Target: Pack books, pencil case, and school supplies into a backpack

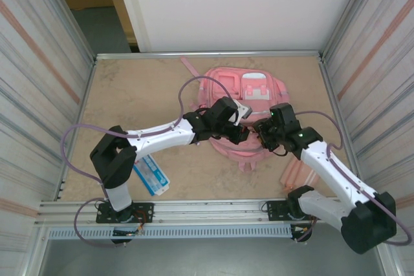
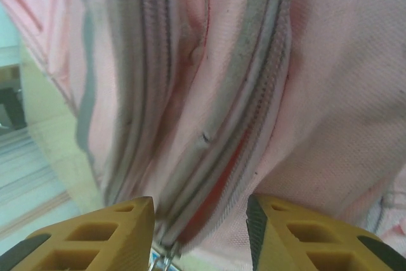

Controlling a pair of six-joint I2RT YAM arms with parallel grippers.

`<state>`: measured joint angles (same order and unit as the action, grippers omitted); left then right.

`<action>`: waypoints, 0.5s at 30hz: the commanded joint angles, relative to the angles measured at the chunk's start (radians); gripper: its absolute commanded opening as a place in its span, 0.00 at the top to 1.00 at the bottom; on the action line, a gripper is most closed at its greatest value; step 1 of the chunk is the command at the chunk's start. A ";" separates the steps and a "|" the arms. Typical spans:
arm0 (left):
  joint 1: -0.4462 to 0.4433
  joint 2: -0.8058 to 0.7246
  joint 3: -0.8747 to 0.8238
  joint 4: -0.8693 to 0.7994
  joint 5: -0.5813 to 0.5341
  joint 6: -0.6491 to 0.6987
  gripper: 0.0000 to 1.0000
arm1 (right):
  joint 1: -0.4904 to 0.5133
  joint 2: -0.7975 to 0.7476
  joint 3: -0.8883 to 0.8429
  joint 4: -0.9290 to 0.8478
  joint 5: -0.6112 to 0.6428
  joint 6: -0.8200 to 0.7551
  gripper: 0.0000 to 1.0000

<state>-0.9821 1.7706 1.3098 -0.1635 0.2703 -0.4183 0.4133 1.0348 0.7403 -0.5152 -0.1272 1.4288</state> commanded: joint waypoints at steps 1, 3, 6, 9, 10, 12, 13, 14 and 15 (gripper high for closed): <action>-0.007 -0.048 -0.018 0.123 0.049 -0.019 1.00 | -0.019 0.045 0.003 0.023 -0.029 -0.018 0.57; -0.010 -0.051 -0.028 0.141 0.055 -0.020 1.00 | -0.028 0.061 -0.019 0.066 -0.038 -0.022 0.61; -0.004 -0.055 -0.069 0.195 0.076 -0.015 1.00 | -0.043 0.067 -0.024 0.074 -0.038 -0.064 0.74; 0.052 -0.081 -0.144 0.257 0.125 -0.059 1.00 | -0.105 0.043 -0.028 0.028 -0.053 -0.129 0.92; 0.071 -0.094 -0.165 0.252 0.119 -0.060 1.00 | -0.132 0.031 -0.030 0.012 -0.066 -0.150 0.94; 0.103 -0.130 -0.220 0.228 0.043 -0.039 1.00 | -0.198 0.008 -0.029 -0.022 -0.109 -0.217 0.96; 0.113 -0.146 -0.249 0.232 0.012 -0.027 1.00 | -0.224 0.005 -0.024 -0.034 -0.126 -0.245 0.96; 0.124 -0.161 -0.279 0.242 -0.020 -0.019 1.00 | -0.250 0.003 -0.013 -0.054 -0.150 -0.303 0.95; 0.136 -0.172 -0.302 0.246 -0.037 -0.014 1.00 | -0.274 0.006 0.003 -0.080 -0.168 -0.335 0.95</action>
<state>-0.8948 1.6821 1.0615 0.0460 0.3328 -0.4492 0.2039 1.0653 0.7208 -0.4881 -0.2893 1.2499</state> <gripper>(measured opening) 0.056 0.094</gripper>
